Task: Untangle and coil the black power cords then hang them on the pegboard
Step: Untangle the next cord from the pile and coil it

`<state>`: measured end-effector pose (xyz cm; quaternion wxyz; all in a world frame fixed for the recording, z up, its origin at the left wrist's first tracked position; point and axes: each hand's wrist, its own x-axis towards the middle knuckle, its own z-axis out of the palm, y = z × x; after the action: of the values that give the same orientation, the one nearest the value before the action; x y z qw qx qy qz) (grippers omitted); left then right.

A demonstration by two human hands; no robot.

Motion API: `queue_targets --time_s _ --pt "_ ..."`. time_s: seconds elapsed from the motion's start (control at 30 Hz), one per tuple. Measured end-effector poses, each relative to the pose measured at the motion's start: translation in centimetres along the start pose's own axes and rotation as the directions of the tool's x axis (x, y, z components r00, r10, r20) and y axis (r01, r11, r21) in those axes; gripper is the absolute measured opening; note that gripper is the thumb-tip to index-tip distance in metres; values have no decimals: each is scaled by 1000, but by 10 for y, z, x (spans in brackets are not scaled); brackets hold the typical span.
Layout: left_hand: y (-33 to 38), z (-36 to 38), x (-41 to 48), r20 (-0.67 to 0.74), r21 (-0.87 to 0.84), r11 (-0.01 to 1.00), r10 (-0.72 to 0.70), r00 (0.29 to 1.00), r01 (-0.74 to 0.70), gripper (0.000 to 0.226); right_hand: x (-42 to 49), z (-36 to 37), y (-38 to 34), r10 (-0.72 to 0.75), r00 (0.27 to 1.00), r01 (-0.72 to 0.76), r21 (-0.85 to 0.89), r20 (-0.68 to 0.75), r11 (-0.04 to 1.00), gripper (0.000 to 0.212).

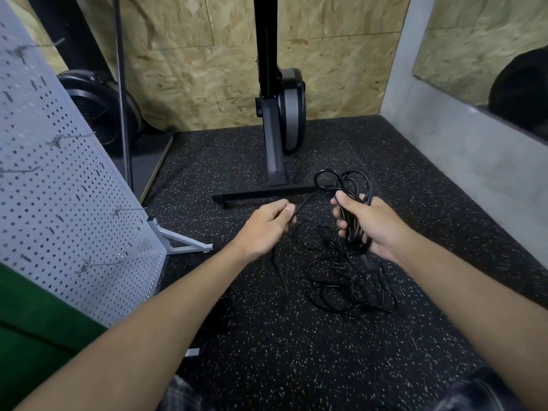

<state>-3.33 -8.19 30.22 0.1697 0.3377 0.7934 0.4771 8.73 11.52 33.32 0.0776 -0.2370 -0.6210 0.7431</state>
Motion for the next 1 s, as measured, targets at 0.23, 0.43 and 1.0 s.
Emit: queue_targets --time_s 0.23,0.43,1.0 --pt "22 21 -6 48 -51 994 95 994 -92 26 2 9 3 7 994 5 111 -112 994 31" --pt "28 27 -8 57 -81 991 111 992 -107 25 -1 12 7 29 1000 -29 7 -10 1000 37" --pt "2 21 -9 277 182 983 -38 960 -14 48 -6 10 -11 -76 997 80 250 -28 965 11"
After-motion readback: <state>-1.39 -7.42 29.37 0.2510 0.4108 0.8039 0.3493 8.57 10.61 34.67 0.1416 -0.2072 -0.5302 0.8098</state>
